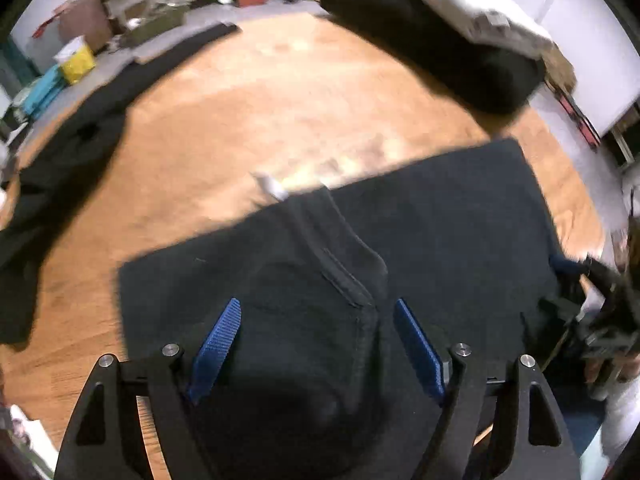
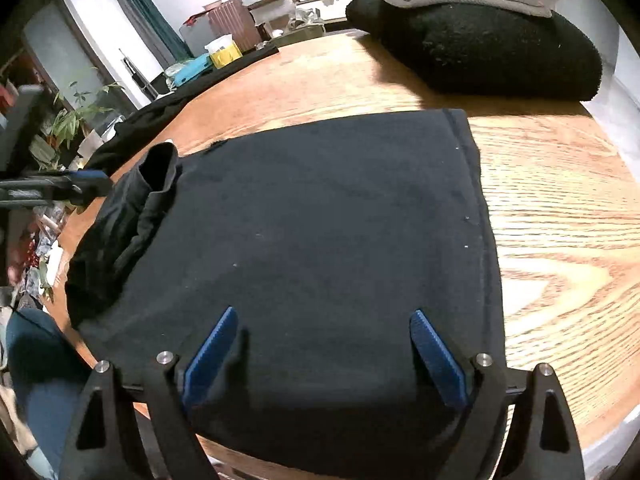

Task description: Fold clothes

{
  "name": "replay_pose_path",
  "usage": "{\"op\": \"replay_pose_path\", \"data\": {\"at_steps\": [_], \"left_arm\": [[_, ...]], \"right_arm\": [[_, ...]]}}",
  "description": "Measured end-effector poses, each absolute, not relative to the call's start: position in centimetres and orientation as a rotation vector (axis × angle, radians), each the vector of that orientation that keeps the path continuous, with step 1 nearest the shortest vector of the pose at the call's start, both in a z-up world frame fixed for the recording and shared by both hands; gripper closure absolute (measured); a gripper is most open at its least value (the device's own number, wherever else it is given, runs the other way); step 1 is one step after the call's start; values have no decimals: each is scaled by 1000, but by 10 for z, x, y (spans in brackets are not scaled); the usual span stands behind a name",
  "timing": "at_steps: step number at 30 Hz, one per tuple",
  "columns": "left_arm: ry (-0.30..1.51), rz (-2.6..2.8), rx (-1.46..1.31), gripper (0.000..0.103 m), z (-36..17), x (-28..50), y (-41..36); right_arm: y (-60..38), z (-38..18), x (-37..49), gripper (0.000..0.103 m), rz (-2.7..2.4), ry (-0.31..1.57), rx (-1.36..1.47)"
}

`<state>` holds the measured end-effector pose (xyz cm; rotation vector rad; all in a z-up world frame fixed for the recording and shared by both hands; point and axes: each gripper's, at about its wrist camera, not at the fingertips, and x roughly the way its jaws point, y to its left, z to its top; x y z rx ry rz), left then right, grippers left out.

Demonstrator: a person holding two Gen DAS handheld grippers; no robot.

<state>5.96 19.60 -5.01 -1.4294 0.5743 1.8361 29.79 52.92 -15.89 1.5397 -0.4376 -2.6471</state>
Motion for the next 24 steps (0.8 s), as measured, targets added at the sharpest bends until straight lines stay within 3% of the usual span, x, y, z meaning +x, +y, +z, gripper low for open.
{"op": "replay_pose_path", "data": {"at_steps": [1,2,4,9,12,17,24], "left_arm": [[624,1813,-1416,24,-61,72,204],[694,1826,-1359,15,-66,85,211],[832,1846,-1240,7,-77,112,224],[738,1786,-1310,8,-67,109,239],[821,1841,-1126,7,-44,122,251],[1070,1750,-1185,4,-85,134,276],[928,1901,-1339,5,-76,97,273]], "right_arm": [[535,-159,298,12,-2637,-467,1518],[540,-158,299,11,-2627,-492,1498],[544,-157,302,11,-2616,-513,1473],[539,-151,296,9,-2635,-438,1480],[538,-150,296,8,-2633,-442,1483],[535,-152,291,7,-2631,-447,1486],[538,-152,298,8,-2622,-440,1469]]}}
